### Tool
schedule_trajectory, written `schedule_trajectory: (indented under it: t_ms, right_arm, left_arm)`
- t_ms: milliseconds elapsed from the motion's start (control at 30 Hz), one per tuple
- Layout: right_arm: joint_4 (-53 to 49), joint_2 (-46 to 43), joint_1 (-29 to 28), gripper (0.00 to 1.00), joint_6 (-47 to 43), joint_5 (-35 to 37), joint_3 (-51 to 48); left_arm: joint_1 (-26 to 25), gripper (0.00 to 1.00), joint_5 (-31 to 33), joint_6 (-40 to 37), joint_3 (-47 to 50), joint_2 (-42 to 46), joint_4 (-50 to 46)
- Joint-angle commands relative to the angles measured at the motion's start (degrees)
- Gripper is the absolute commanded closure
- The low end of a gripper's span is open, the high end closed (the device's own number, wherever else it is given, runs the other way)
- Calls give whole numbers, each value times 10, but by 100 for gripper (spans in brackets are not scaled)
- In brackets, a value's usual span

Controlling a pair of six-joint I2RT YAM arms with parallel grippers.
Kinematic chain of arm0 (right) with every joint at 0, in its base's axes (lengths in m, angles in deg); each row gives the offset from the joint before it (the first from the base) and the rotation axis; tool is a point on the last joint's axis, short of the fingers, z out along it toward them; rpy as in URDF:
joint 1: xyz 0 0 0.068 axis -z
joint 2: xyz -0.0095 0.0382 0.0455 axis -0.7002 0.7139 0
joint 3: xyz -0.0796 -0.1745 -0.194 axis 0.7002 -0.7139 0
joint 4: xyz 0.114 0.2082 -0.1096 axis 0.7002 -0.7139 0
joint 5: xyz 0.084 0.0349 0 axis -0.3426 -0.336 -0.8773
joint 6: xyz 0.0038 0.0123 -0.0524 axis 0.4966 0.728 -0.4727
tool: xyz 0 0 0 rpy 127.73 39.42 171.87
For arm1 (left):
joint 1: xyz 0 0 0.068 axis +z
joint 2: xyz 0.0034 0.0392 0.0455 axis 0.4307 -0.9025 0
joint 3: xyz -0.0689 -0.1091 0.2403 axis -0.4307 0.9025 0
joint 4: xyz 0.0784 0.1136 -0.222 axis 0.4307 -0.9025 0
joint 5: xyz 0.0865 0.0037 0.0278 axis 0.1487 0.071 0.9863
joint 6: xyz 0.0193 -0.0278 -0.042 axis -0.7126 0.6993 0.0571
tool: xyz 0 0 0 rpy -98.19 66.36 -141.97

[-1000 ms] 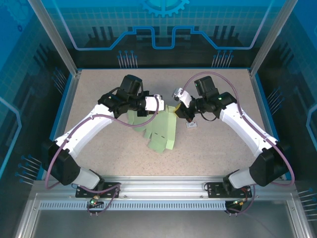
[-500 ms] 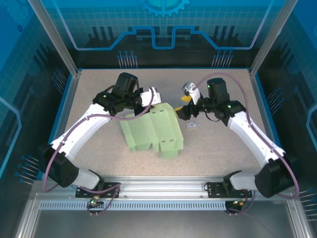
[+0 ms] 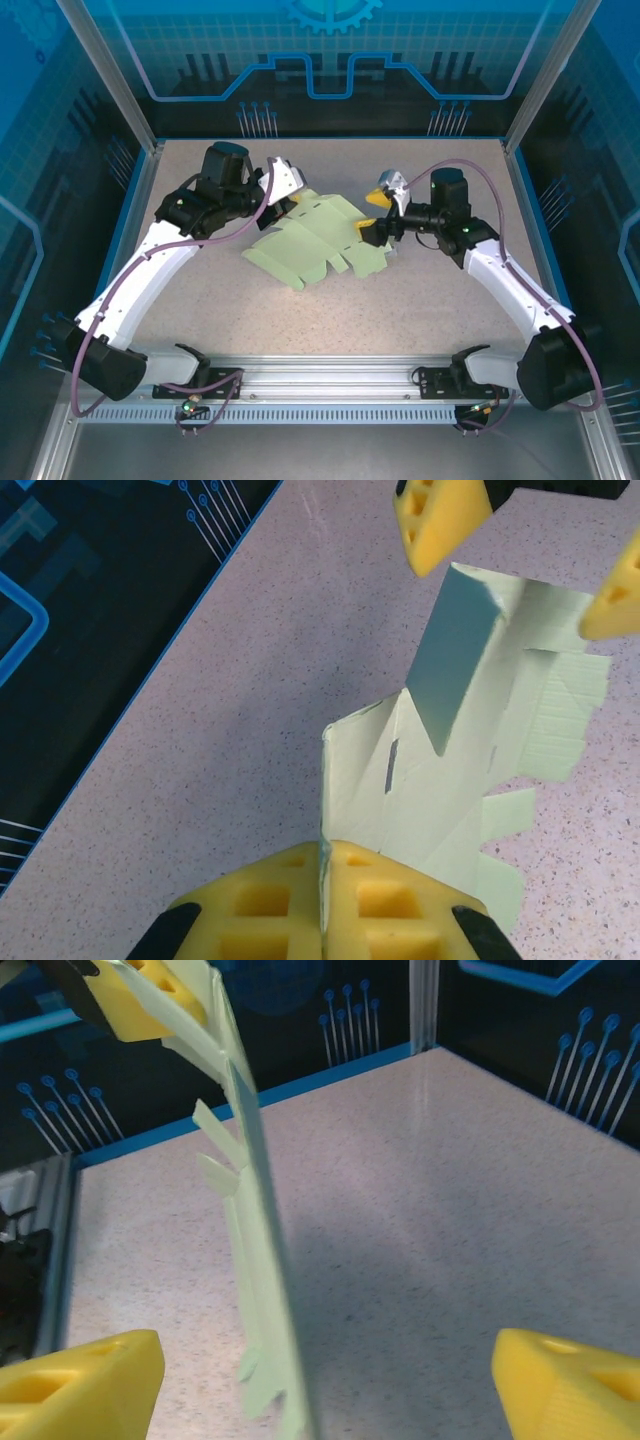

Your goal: Fold the paper box

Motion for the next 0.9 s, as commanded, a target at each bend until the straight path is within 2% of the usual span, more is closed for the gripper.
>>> schedule_trajectory:
  t_ms: [0,67,300,433,633,700,833,867]
  right_arm:
    - [12,-2,15,34,-23,-28,8]
    - [6,6,16,46,-31,-38,7]
    - [6,18,14,57,-32,-61,-2]
    - [3,24,13,72,-35,-63,0]
    - [-11,31,10,84,-43,-69,13]
    - [-19,32,10,92,-46,-66,16]
    - [-34,24,8,96,-36,-59,26]
    - [-44,21,6,97,-28,-54,35]
  left_arm:
    - [7,100,-25,16,6,14,6]
    - [9,100,-30,20,8,14,11]
    - [15,100,-47,32,8,11,20]
    - [15,100,-47,33,9,10,22]
    - [15,100,-47,42,9,8,27]
    - [16,100,-49,46,8,7,28]
    - [17,100,-50,62,20,10,44]
    - [19,92,-50,75,30,15,60]
